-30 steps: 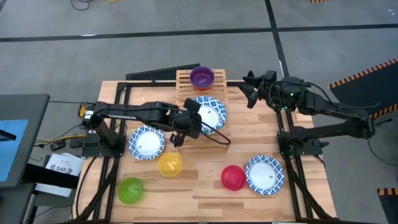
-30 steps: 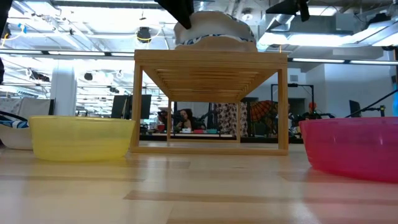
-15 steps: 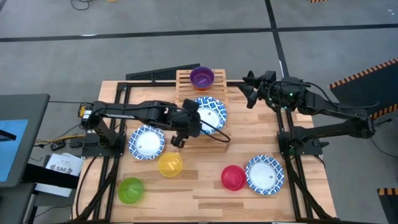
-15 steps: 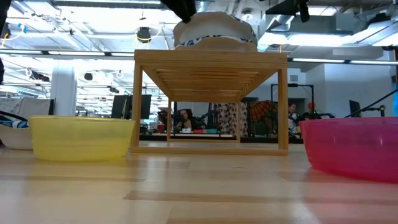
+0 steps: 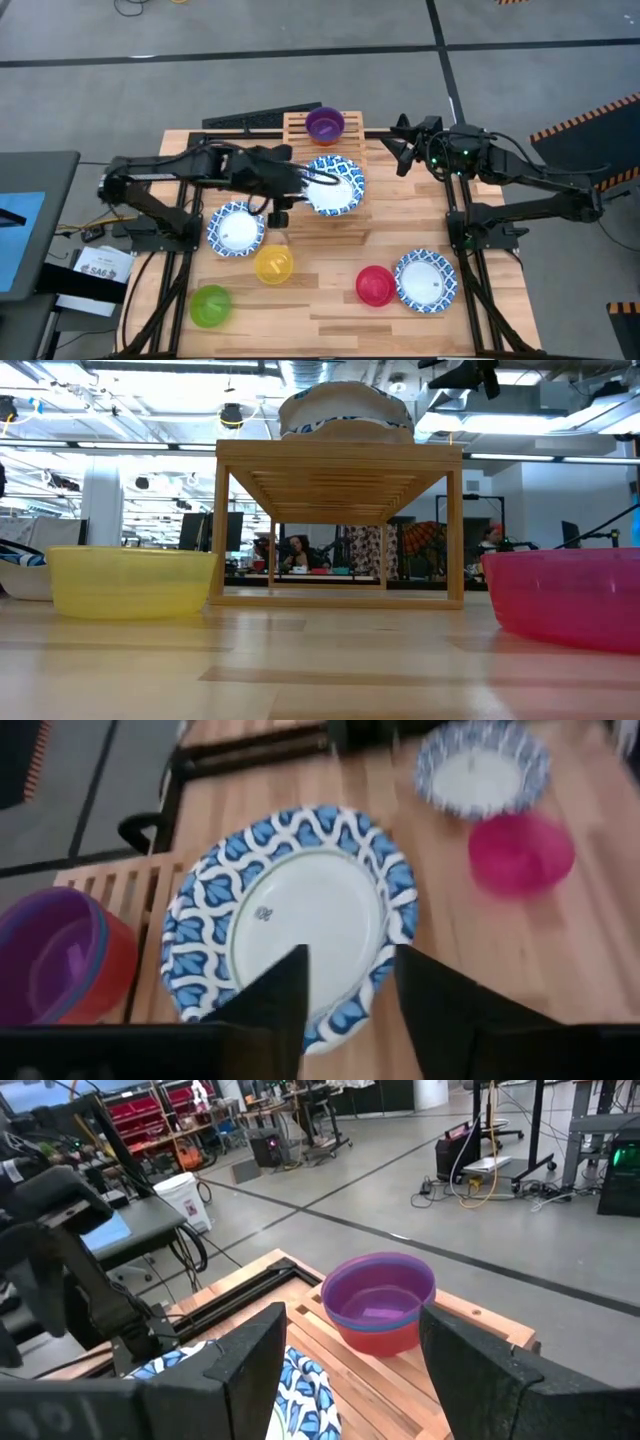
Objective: Place and stack bowls onto a shelf
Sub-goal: Stack the blue patterned bowl on top of the blue patterned bowl on the shelf, then stack the red bowl on top of the violet bowl on the shelf
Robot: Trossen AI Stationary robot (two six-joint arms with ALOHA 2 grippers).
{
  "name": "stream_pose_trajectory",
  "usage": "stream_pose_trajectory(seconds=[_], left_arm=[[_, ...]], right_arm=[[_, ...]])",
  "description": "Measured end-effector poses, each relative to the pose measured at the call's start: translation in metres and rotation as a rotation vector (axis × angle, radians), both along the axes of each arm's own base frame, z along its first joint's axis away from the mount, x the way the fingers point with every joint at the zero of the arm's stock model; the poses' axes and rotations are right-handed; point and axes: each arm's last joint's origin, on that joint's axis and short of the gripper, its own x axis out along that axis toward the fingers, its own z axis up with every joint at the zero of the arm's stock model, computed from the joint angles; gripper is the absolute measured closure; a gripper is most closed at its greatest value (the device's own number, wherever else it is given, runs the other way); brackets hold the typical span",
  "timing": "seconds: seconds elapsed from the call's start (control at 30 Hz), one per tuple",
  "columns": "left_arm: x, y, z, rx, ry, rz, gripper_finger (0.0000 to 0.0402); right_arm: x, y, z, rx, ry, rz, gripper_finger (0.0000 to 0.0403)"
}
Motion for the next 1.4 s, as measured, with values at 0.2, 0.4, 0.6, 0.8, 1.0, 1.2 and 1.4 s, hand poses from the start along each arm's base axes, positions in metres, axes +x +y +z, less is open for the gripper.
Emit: stream_pose_trajectory(seconds=[0.2, 0.4, 0.6, 0.8, 1.0, 1.2, 1.4], left_arm=[[-0.028, -0.002, -0.031, -0.188, -0.259, 0.106, 0.0390], [-0.033, -0.005, -0.080, -0.295, -0.486, 0.222, 0.0401], [-0.025, -0.009, -0.105, -0.274, -0.548, 0.302, 0.0401], [-0.012, -0.014, -0.120, -0.240, -0.501, 0.310, 0.0401], [0.000, -0.015, -0.136, -0.234, -0.462, 0.321, 0.0401], [-0.012, -0.014, -0.111, -0.266, -0.577, 0.307, 0.0401], [-0.059, -0.009, -0.058, -0.181, -0.735, 0.249, 0.0401]], right_arm=[[0.000, 0.000, 0.000, 0.000, 0.000, 0.000, 0.0148], [0.000, 0.000, 0.000, 0.000, -0.001, 0.000, 0.0148], [0.000, 0.000, 0.000, 0.006, -0.002, -0.001, 0.0148], [0.000, 0.000, -0.002, 0.012, 0.013, -0.001, 0.0148], [0.000, 0.000, -0.002, 0.013, 0.019, -0.001, 0.0148], [-0.001, 0.000, -0.002, 0.027, 0.003, -0.002, 0.0148], [0.001, 0.004, -0.002, 0.047, -0.003, 0.091, 0.0148]])
